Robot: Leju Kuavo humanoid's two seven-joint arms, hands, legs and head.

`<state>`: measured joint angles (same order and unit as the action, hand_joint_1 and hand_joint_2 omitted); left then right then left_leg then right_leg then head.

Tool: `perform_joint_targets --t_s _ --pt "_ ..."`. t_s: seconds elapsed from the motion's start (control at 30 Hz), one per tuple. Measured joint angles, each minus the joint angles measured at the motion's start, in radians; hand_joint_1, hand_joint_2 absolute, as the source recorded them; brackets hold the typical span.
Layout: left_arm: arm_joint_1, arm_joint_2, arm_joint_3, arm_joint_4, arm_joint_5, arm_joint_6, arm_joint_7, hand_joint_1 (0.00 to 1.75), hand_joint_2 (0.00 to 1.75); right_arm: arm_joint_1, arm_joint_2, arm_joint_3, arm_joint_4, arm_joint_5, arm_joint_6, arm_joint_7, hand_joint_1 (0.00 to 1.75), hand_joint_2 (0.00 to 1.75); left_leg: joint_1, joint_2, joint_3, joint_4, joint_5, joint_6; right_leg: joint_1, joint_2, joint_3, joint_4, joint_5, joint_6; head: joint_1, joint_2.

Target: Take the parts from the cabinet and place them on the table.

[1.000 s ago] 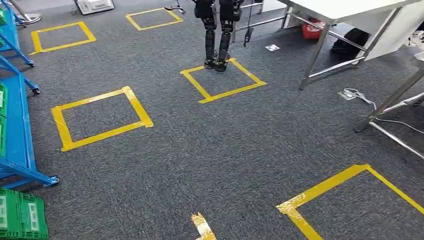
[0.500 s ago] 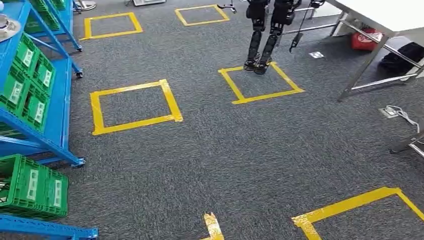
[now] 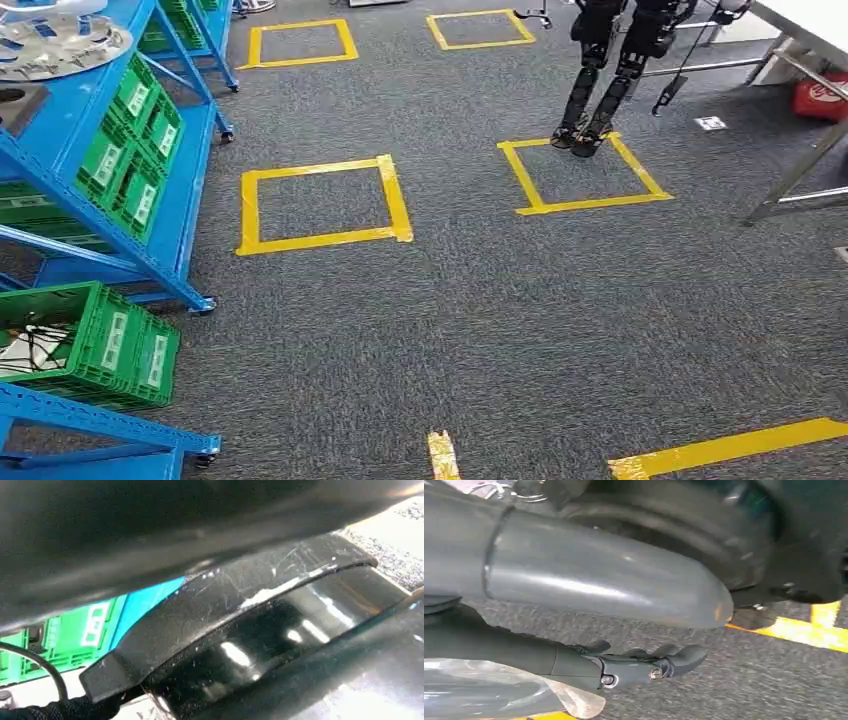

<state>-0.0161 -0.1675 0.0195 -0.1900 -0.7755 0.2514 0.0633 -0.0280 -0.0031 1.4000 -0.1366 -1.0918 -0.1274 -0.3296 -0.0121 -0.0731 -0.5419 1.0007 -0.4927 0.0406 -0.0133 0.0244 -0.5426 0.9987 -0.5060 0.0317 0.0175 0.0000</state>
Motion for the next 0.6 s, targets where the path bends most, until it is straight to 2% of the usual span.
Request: perform_joint_targets --t_s 0.2,0.3,0.43,0.6 --pt "0.0 0.001 0.0 0.0 0.0 0.0 0.0 0.0 0.0 0.0 0.0 0.0 0.001 -0.002 0.003 0.0 0.0 0.0 0.002 0.0 0.005 -0.01 0.002 -0.003 0.004 0.0 0.001 0.001 -0.004 -0.013 0.0 0.0" --pt "0.0 0.001 0.0 0.0 0.0 0.0 0.0 0.0 0.0 0.0 0.0 0.0 0.001 -0.002 0.004 -0.001 0.0 0.0 0.004 0.0 0.006 -0.013 0.002 -0.023 0.004 0.0 0.001 0.002 -0.005 -0.014 0.0 0.0" --pt "0.0 0.001 0.0 0.0 0.0 0.0 0.0 0.0 0.0 -0.001 0.0 0.0 0.001 -0.003 0.004 -0.001 0.0 0.0 0.005 0.0 0.006 -0.013 0.0 -0.029 0.004 0.0 0.001 0.002 -0.006 -0.015 0.0 0.0" --pt "0.0 0.001 0.002 0.0 0.001 0.0 0.006 0.0 0.0 -0.001 0.0 0.0 0.001 -0.002 0.004 -0.003 0.0 0.0 0.003 0.0 0.005 -0.012 0.0 -0.03 0.003 0.0 0.002 0.002 -0.006 -0.015 0.001 0.0"
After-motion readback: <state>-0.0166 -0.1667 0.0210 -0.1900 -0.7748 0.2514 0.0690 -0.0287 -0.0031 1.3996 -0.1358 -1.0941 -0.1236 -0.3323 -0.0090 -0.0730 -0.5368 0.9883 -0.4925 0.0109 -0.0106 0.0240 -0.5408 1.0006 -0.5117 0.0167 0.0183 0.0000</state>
